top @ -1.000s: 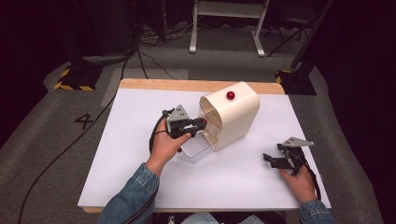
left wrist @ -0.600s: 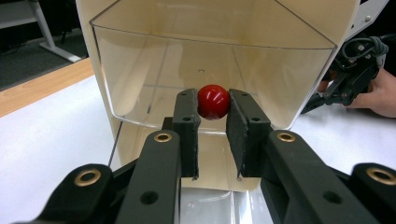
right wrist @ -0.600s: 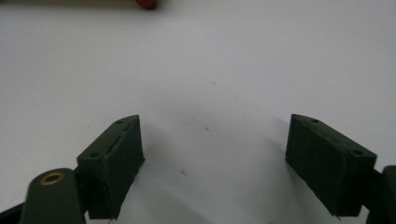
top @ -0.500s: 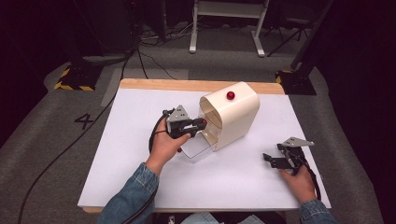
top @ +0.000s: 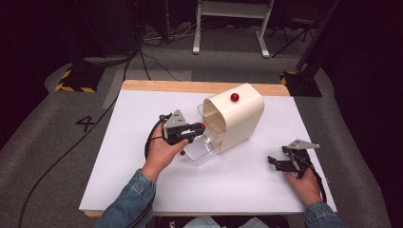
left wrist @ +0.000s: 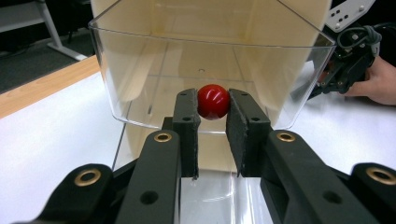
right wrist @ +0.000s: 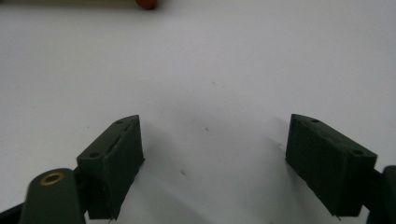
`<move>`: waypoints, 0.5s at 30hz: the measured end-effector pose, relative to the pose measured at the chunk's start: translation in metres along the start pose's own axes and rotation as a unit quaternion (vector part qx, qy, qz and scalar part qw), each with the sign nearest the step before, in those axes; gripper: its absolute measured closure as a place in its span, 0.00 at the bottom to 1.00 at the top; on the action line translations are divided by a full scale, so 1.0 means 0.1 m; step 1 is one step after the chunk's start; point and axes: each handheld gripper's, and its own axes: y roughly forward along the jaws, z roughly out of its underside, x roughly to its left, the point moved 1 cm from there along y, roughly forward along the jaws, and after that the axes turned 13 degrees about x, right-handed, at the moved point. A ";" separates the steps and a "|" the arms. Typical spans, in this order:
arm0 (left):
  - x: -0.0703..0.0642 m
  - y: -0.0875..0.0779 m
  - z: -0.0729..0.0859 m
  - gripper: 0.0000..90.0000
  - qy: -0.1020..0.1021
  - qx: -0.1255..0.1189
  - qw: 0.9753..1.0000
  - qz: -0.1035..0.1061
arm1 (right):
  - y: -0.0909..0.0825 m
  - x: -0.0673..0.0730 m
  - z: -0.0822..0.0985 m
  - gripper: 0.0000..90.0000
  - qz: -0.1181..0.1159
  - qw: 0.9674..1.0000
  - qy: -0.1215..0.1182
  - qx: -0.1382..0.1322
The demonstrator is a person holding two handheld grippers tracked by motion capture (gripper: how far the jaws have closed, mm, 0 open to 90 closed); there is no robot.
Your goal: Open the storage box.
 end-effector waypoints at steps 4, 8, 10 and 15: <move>-0.01 -0.08 0.05 0.83 0.002 0.000 1.000 -0.003 | 0.00 0.00 0.00 0.21 0.000 1.000 0.000 0.000; -0.03 -0.18 0.11 0.83 -0.003 0.002 1.000 -0.005 | 0.00 0.00 0.00 0.21 -0.001 1.000 0.000 0.000; -0.04 -0.22 0.13 0.83 -0.002 0.001 1.000 -0.008 | 0.00 0.00 0.00 0.21 -0.001 1.000 0.000 0.000; -0.06 -0.32 0.19 0.83 -0.006 0.002 1.000 -0.014 | 0.00 0.00 0.00 0.21 -0.002 1.000 0.001 0.000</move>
